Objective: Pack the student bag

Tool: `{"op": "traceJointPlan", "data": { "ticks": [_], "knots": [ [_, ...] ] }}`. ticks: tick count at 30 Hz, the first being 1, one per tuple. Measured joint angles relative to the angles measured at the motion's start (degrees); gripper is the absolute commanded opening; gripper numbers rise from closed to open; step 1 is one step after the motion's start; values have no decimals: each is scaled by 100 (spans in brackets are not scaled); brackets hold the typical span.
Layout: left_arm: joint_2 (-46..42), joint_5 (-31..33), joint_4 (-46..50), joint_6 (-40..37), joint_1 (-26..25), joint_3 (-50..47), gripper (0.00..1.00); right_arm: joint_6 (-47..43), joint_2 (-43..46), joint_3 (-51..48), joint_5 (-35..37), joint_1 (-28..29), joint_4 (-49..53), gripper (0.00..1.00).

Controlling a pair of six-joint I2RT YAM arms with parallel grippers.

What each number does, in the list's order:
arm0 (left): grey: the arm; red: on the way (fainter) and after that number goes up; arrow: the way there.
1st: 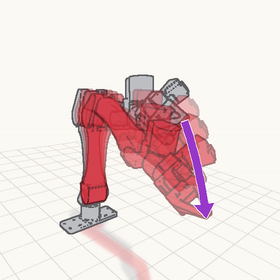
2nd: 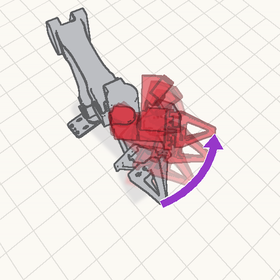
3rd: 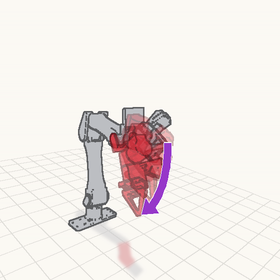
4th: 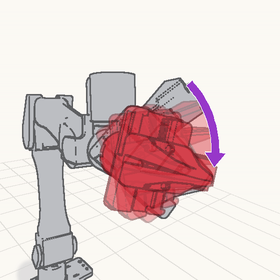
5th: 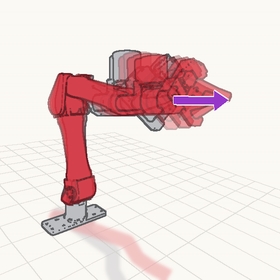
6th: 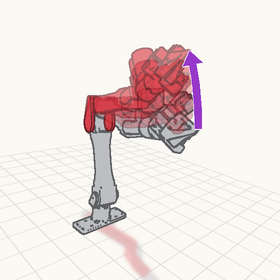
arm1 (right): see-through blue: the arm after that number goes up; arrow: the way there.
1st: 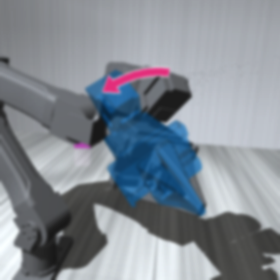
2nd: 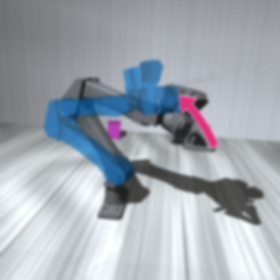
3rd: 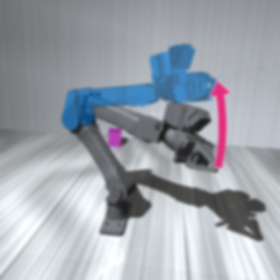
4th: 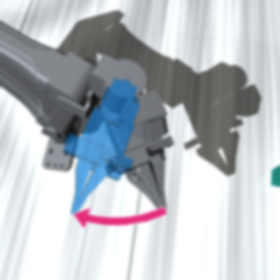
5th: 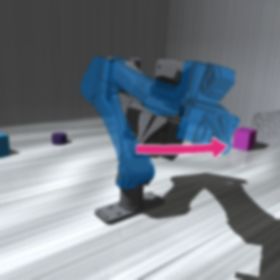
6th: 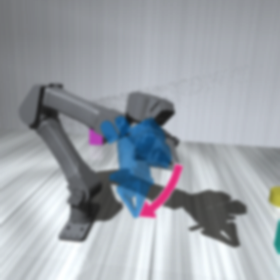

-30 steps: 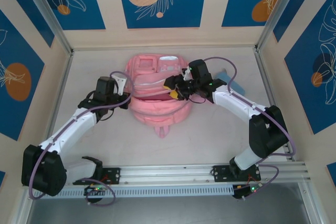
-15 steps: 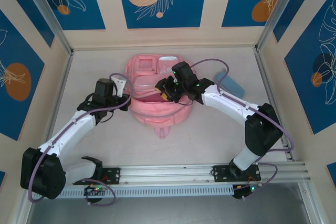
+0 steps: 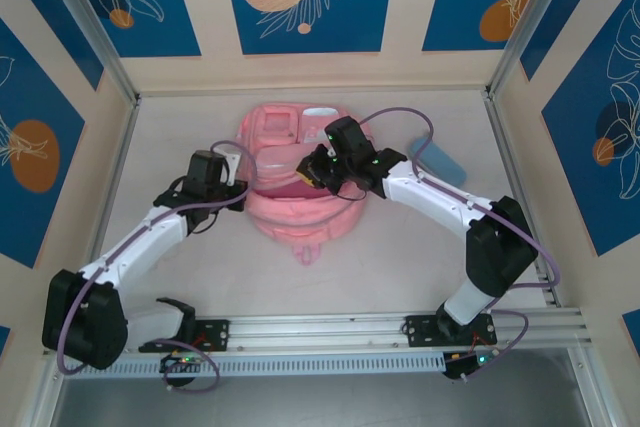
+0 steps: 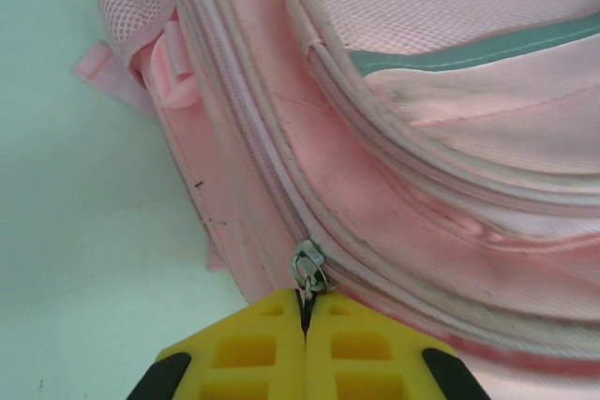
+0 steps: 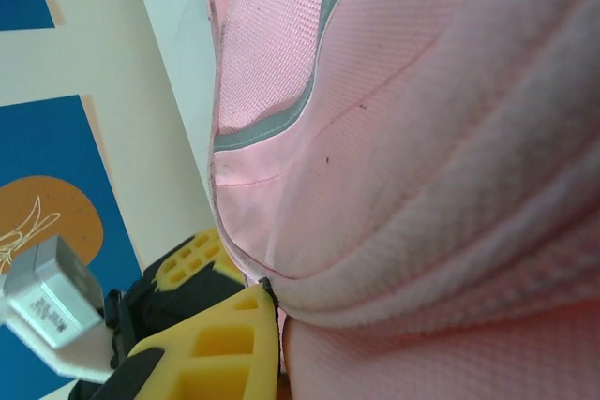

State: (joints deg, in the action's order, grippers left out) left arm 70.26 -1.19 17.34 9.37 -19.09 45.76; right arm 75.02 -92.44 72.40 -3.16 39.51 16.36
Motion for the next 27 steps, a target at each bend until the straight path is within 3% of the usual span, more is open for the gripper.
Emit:
{"op": "traceJointPlan", "data": {
  "ticks": [13,20,27],
  "knots": [
    [905,-955,372,-1298,385,979,1,-586,116,-20,-597,-426,155,3],
    [1576,-907,562,-1447,442,1482,3,-741,125,-120,-737,-503,177,3],
    [1563,-654,560,-1246,448,1495,0,-848,101,-125,-850,-503,136,3]
  ]
}}
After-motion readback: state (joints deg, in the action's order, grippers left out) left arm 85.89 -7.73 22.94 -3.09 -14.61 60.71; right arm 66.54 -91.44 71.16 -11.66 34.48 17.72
